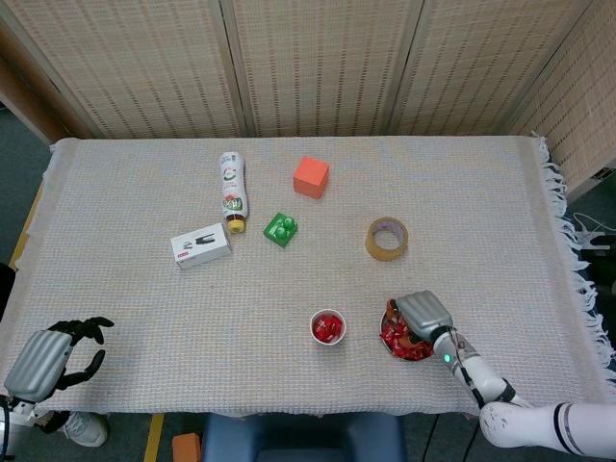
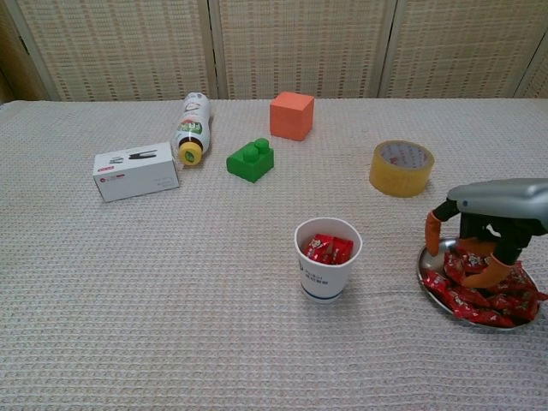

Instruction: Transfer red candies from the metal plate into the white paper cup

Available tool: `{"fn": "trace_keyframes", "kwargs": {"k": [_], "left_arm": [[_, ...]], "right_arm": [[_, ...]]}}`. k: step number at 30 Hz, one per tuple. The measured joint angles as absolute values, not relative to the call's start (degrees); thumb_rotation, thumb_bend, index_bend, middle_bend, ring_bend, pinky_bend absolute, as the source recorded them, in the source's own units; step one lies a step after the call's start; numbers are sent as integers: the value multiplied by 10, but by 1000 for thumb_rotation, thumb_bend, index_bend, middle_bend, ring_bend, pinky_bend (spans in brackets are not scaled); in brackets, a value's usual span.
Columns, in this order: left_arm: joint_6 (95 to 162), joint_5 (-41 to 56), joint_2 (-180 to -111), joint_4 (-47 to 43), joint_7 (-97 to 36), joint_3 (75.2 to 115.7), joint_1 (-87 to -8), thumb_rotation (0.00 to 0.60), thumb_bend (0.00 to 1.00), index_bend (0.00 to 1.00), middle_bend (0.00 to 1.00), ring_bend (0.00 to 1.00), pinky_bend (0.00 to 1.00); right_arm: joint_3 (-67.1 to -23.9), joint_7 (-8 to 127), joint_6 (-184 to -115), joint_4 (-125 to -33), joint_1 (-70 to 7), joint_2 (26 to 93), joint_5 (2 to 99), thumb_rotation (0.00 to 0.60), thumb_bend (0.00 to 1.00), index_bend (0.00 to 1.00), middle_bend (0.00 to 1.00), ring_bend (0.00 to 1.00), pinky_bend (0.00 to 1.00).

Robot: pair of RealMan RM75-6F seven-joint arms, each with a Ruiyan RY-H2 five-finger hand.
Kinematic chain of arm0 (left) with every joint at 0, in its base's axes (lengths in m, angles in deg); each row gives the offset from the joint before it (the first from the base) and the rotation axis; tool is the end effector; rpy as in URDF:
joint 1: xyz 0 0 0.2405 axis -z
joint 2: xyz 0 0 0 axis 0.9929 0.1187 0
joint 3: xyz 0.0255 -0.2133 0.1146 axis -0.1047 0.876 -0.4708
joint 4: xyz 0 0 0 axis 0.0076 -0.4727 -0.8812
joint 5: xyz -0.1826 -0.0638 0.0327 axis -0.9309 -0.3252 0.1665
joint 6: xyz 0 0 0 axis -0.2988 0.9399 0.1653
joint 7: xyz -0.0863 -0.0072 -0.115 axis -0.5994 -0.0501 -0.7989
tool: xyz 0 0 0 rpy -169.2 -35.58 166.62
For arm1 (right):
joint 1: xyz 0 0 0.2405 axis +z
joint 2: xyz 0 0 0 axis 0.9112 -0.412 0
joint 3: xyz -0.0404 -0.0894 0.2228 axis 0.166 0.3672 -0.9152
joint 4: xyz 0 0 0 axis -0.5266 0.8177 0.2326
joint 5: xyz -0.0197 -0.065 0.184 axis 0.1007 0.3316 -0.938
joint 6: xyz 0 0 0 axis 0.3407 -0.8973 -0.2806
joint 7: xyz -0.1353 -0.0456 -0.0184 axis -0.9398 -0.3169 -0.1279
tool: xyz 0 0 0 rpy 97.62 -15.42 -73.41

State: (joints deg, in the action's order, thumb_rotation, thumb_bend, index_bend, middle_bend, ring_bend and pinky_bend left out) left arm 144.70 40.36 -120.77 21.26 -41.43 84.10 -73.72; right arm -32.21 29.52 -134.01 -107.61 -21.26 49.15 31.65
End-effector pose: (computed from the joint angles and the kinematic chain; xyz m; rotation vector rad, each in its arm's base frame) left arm -0.2713 0.1769 0.1579 -1.5906 -1.0635 -1.0120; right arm -0.1962 -0.2739 0.0234 1.9827 -1.1941 0.4368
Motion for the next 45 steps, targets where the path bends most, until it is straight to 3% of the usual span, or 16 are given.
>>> {"fn": "trace_keyframes", "kwargs": {"k": [17, 30, 45], "left_arm": [[1449, 403, -1207, 212, -418, 841, -738, 600, 433, 301, 478, 412, 415], [1448, 402, -1207, 211, -418, 842, -738, 600, 431, 301, 478, 412, 415], [1449, 404, -1207, 212, -419, 841, -738, 600, 432, 301, 478, 412, 414]], "right_arm": [[-304, 293, -1326, -1076, -200, 491, 302, 600, 151, 410, 880, 776, 1000], [-294, 287, -1337, -1062, -201, 499, 294, 600, 178, 570, 880, 776, 1000], [-292, 287, -1346, -1063, -204, 499, 295, 600, 236, 589, 880, 777, 1000]]}}
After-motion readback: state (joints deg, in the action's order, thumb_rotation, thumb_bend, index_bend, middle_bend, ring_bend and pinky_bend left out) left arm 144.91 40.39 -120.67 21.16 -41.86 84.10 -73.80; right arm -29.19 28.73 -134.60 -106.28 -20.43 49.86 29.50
